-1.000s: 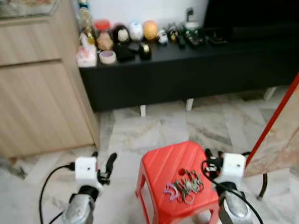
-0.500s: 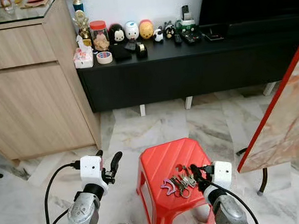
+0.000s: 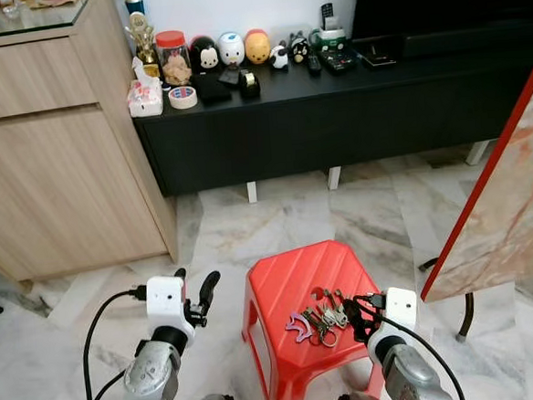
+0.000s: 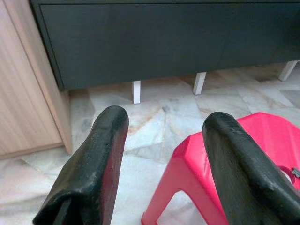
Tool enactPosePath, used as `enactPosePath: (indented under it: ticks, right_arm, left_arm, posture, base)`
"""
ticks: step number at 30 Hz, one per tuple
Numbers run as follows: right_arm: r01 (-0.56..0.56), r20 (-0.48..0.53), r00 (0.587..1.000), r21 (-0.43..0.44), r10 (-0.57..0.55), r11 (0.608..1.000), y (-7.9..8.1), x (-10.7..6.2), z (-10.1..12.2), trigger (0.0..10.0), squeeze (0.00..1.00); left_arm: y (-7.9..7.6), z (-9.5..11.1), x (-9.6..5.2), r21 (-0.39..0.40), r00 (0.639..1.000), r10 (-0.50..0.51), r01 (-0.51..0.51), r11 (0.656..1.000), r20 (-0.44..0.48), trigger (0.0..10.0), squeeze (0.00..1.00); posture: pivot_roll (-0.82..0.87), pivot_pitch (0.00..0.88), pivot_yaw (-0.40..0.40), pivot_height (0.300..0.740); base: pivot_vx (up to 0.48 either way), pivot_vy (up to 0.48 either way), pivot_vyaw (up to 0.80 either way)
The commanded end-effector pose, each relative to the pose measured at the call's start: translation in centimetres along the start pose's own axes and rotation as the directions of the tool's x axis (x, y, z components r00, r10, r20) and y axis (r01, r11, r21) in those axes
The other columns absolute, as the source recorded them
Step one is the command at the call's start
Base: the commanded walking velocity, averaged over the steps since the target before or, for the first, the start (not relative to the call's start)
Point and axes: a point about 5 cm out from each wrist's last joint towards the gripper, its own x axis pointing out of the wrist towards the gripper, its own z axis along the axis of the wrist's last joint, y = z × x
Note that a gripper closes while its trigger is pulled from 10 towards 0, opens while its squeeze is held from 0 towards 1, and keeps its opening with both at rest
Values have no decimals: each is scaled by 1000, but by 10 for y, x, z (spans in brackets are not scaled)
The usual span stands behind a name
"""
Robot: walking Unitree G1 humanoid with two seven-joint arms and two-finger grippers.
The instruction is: Hang keys on a hook
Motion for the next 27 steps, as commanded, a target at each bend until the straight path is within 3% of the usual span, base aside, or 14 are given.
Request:
enactPosePath:
  ticks: [1, 5, 17, 27]
  right_arm:
    - [17, -4, 1000, 0, -17, 1000, -3, 0, -1, 10000, 0]
    - [16, -1, 1000, -4, -16, 1000, -3, -1, -2, 10000, 0]
    - [23, 135, 991, 4, -23, 1000, -4, 0, 16, 10000, 0]
    - [-27, 179, 983, -83, 42, 996, 5, 1, 22, 10000, 0]
  left_arm:
    - [-4, -1, 0, 7, 1000, -13, 13, 1000, -2, 10000, 0]
    - [-4, 0, -4, 7, 1000, -17, 17, 1000, 0, 10000, 0]
    - [-8, -1, -16, -1, 1000, -13, 13, 1000, -3, 10000, 0]
    - [-10, 0, -17, -7, 1000, -18, 18, 1000, -6, 10000, 0]
  posture:
    - [46, 82, -29, 637]
    - [43, 109, -32, 637]
    - [44, 170, -35, 637]
    - [39, 173, -39, 613]
  base:
    - [0, 0, 0]
    - [0, 0, 0]
    - [0, 0, 0]
    - [0, 0, 0]
